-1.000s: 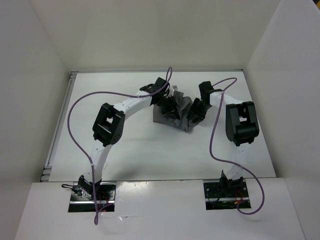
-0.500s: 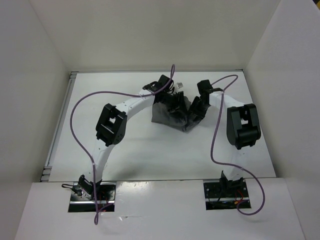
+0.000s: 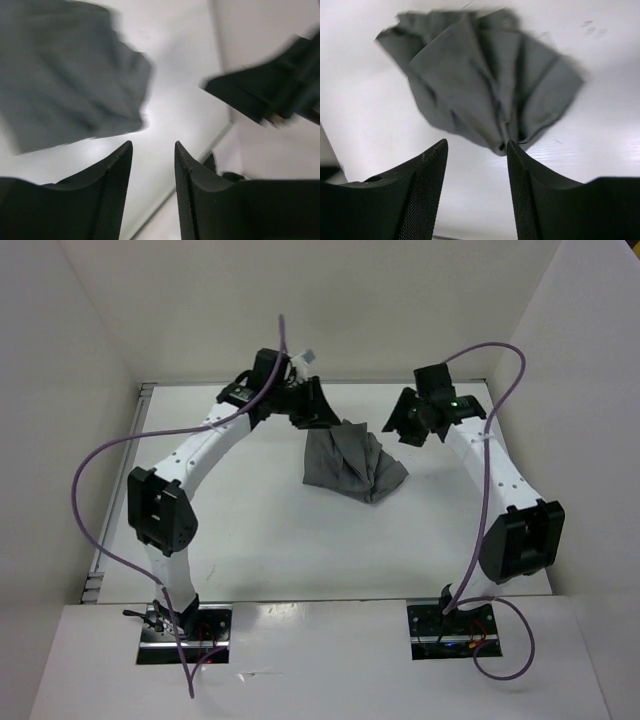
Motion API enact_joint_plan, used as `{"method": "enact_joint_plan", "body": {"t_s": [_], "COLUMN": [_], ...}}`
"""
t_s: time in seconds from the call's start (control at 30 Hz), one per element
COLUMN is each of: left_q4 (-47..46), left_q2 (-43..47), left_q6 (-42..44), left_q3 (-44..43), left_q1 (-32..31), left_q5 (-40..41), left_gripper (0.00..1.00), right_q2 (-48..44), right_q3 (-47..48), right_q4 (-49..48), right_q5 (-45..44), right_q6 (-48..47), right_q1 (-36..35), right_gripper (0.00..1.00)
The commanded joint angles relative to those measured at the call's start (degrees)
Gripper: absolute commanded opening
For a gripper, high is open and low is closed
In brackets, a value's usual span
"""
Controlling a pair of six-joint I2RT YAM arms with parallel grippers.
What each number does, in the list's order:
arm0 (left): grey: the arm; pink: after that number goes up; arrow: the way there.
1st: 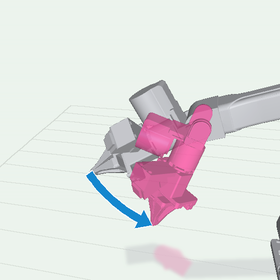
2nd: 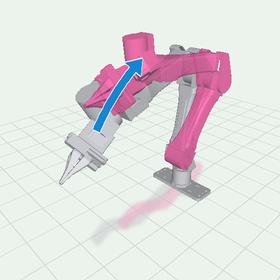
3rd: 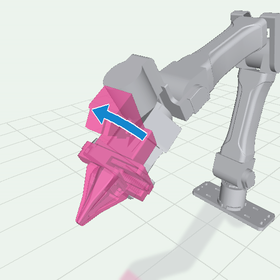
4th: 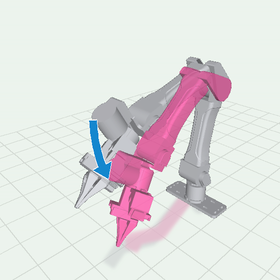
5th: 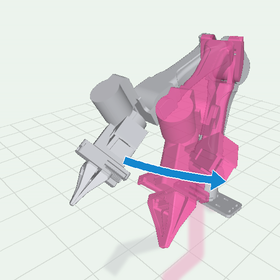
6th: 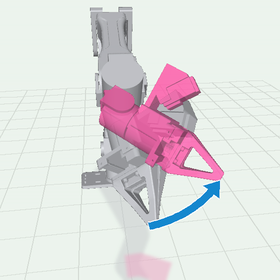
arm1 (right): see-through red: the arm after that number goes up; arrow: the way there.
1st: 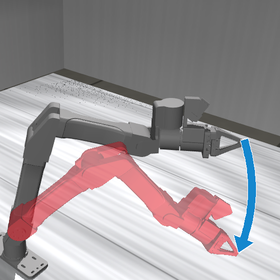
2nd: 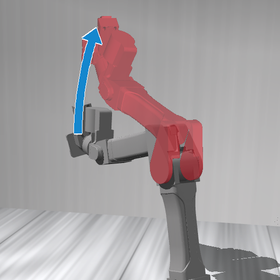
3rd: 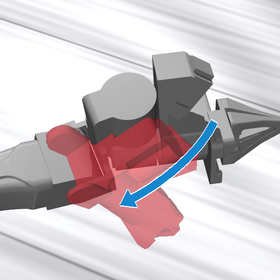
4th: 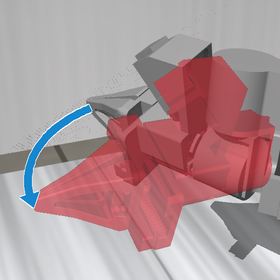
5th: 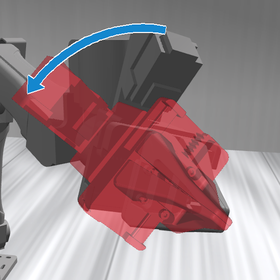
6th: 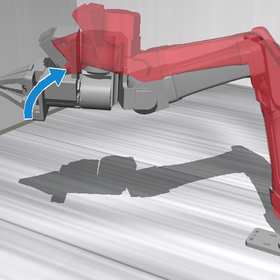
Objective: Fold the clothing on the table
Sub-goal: Fold the skirt
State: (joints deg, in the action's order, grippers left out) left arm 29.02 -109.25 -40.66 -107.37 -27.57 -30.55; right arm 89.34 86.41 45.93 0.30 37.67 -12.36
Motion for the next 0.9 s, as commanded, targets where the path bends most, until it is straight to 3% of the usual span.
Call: {"method": "enact_joint_plan", "body": {"t_s": [0.0, 0.13, 0.33, 0.53, 0.77, 0.8, 0.87], "left_q4": [2.9, -1.4, -2.7, -3.4, -3.9, -3.9, -3.9], "left_q2": [1.3, 2.6, 0.3, 2.3, 4.0, 4.0, 4.0], "left_q6": [3.6, 3.0, 3.0, 3.5, 4.0, 4.0, 4.0], "left_q3": [11.1, 20.0, 23.6, 28.3, 30.0, 30.0, 30.6], "left_q1": [6.5, 10.9, 12.1, 12.6, 13.7, 14.2, 14.2], "left_q5": [9.4, 8.6, 5.4, 4.2, 3.1, 3.1, 2.5], "left_gripper": [0.46, 0.46, 0.47, 0.47, 0.47, 0.47, 0.47], "right_q2": [5.3, 16.4, 28.5, 38.4, 45.9, 47.8, 49.4], "right_q3": [4.7, 17.7, 28.8, 38.4, 47.9, 49.0, 52.6], "right_q4": [-2.6, 2.2, 5.3, 11.4, 20.1, 21.4, 25.1], "right_q5": [4.5, -5.2, -13.6, -24.6, -33.4, -34.2, -36.7], "right_q6": [-4.3, -11.4, -14.3, -14.3, -9.5, -8.7, -7.6], "right_q1": [-6.4, -11.9, -17.4, -21.9, -22.4, -22.4, -22.4], "right_gripper": [0.57, 0.57, 0.57, 0.54, 0.51, 0.49, 0.37]}}
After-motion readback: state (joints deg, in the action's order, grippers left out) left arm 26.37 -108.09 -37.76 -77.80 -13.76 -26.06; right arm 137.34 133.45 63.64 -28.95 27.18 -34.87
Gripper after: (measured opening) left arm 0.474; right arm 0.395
